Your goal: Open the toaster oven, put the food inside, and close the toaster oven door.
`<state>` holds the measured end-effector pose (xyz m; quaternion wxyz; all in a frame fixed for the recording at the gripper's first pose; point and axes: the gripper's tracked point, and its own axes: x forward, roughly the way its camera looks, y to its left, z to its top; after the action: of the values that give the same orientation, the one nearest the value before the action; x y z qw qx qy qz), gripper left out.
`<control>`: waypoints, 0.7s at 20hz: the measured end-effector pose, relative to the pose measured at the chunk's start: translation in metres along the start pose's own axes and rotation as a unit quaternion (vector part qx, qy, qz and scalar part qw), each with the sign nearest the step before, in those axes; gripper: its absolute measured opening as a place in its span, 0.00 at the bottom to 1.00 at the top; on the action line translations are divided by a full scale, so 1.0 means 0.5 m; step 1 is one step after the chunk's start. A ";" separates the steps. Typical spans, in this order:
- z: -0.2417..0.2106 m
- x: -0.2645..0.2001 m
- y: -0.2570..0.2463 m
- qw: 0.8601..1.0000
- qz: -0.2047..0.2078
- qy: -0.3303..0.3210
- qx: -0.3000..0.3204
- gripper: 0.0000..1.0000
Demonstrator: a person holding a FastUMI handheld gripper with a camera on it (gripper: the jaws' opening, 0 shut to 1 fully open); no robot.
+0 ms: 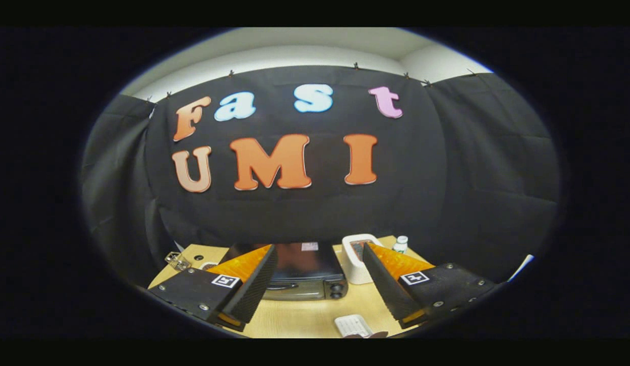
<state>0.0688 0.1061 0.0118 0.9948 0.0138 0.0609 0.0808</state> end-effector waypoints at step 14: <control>0.077 -0.078 -0.195 0.999 0.000 -0.045 -0.001 0.99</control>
<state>0.0511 0.0029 0.0509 0.9965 0.0165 0.0162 0.0803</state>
